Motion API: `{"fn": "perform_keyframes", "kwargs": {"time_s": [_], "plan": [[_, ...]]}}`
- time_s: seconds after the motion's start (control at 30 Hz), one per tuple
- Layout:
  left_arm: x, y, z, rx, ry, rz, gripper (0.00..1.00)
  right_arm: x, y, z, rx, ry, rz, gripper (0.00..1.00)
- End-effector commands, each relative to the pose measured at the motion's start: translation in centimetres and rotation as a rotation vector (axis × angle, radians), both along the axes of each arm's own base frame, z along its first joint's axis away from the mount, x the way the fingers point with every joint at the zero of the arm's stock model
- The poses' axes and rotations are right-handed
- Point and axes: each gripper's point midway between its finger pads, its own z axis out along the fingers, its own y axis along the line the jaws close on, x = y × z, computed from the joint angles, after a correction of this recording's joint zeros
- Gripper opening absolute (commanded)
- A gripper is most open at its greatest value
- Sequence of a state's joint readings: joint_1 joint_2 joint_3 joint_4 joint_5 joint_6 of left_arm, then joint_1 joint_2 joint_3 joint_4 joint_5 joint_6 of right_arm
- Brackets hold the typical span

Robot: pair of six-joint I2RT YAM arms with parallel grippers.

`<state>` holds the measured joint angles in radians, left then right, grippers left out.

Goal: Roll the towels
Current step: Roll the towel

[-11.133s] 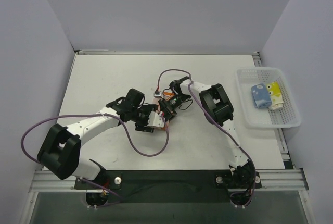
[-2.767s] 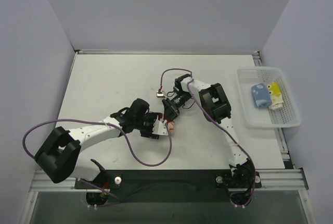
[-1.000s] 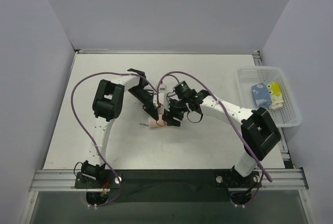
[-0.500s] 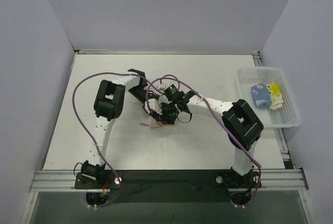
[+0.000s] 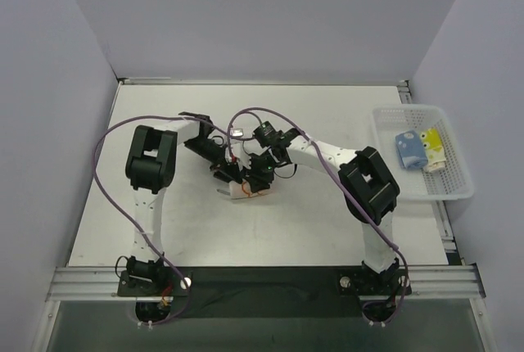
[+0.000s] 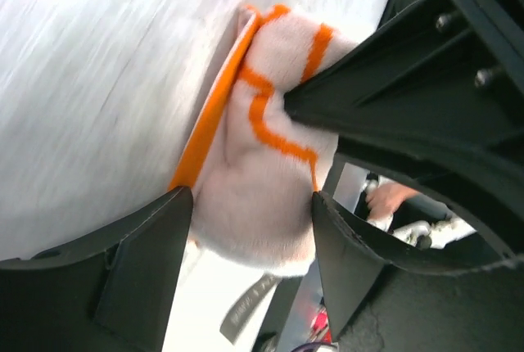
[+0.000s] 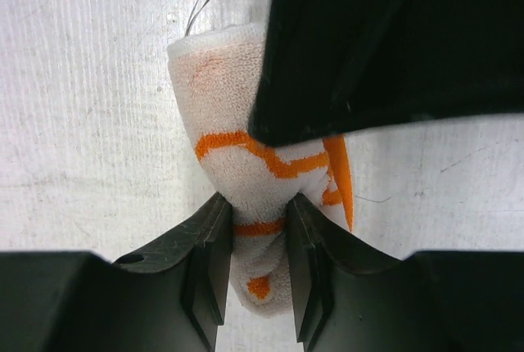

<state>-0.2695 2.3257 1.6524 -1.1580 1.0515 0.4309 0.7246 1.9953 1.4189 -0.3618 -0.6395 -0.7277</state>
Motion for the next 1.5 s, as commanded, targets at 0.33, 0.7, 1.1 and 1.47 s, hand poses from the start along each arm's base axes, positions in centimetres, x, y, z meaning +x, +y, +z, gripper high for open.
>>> {"fn": "perform_keyframes", "kwargs": {"time_s": [0.33,0.7,1.1,1.47], "plan": [[0.6,2.3,0.7,0.105,-0.168,0.248,0.87,-1.6,-2.0,-1.9,-0.111,0.253,-0.102,0.23],[0.3,0.6,0.5,0.026,-0.142,0.268,0.75,-1.6,-1.6,-1.7,-0.115,0.292,-0.108,0.23],[0.4,0.4,-1.2,0.052,-0.006,0.313,0.00,-0.5,-1.7,0.2,-0.114,0.208,-0.129,0.51],[-0.2,0.6,-2.4,0.105,0.117,0.279,0.00,0.1,-2.0,1.9,-0.119,-0.162,-0.070,0.67]]}}
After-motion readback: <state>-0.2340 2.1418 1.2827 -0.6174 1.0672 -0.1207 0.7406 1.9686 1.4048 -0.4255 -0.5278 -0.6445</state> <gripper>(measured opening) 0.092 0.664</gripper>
